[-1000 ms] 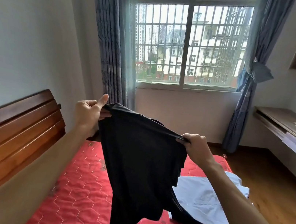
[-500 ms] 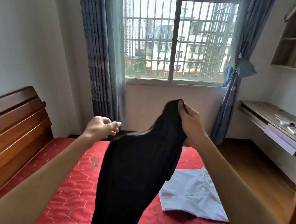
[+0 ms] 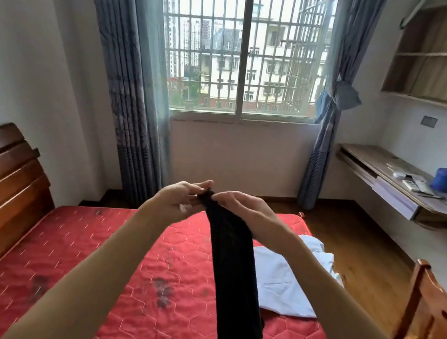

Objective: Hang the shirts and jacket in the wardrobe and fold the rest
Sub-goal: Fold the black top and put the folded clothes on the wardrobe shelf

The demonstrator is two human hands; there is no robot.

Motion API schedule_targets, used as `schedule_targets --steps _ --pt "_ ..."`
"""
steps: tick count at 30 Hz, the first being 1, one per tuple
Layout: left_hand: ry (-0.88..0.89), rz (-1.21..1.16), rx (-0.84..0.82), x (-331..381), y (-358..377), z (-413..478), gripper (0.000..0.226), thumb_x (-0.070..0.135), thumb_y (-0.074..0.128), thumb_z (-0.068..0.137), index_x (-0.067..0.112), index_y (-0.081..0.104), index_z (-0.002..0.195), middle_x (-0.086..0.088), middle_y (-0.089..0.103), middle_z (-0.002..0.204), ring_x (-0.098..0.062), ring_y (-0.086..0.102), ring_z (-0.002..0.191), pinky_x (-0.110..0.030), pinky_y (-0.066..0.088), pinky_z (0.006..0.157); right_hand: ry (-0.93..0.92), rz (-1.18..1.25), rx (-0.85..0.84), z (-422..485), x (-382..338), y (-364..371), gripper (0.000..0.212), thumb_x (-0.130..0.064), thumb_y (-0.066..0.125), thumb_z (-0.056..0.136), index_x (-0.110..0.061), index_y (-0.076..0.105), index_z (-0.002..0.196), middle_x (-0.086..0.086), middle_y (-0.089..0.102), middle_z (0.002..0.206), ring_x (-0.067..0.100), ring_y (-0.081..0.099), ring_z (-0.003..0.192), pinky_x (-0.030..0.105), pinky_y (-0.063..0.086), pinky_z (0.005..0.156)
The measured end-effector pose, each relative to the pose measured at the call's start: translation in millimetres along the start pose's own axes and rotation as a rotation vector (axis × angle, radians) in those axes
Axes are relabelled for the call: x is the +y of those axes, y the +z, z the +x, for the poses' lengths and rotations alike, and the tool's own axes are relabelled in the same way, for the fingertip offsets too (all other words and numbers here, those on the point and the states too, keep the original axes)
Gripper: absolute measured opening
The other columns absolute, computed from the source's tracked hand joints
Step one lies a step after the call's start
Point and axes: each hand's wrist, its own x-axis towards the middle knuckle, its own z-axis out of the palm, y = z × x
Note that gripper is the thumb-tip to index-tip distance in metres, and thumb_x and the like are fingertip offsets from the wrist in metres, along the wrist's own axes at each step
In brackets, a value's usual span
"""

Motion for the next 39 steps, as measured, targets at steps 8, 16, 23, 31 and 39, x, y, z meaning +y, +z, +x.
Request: schedule_targets --steps 8,16,23,31,39 --pt "0.191 -0.009 -0.154 26 35 -26 0.035 0.001 0.042 0.095 0.014 0.075 0.096 -0.008 0.059 0.070 -0.019 0.059 0.067 -0.027 0.059 0.058 0.715 -0.405 -0.133 -36 108 -18 0.064 -0.042 0.059 0.077 -0.009 0.044 0.130 0.006 0.057 0.116 0.019 0.061 0.096 0.019 0.047 0.061" --pt "0.293 0.191 -0.196 43 26 -65 0.022 0.016 0.061 0.088 0.019 0.080 0.101 -0.003 0.056 0.078 -0.016 0.056 0.076 -0.034 0.049 0.081 0.941 -0.693 0.058 -17 164 -4 0.035 -0.032 0.053 0.091 -0.006 0.058 0.113 0.007 0.050 0.096 0.019 0.045 0.091 0.029 0.036 0.079" --pt "0.458 0.354 -0.161 55 6 -79 0.057 -0.013 0.067 0.060 0.028 0.080 0.098 0.002 0.056 0.072 -0.013 0.058 0.070 -0.026 0.054 0.068 0.957 -0.622 -0.252 -4 191 40 0.016 -0.022 0.052 0.086 -0.015 0.058 0.073 0.007 0.057 0.074 0.019 0.053 0.065 0.019 0.045 0.048" --pt "0.605 0.576 -0.067 90 -27 -104 0.062 -0.018 0.061 0.059 0.031 0.080 0.092 -0.001 0.052 0.081 -0.014 0.055 0.071 -0.026 0.054 0.064 0.661 -0.747 -0.034 9 191 107 0.011 -0.025 0.052 0.075 -0.017 0.052 0.067 0.002 0.061 0.075 0.028 0.070 0.083 0.029 0.045 0.062" --pt "0.858 1.017 0.824 115 -155 -114 0.053 -0.011 0.067 0.067 0.042 0.073 0.068 0.016 0.068 0.066 -0.016 0.065 0.075 -0.014 0.050 0.069 0.653 -0.852 0.312 9 197 13 0.010 -0.021 0.056 0.086 -0.013 0.052 0.081 0.011 0.068 0.102 0.032 0.065 0.100 0.029 0.045 0.070"
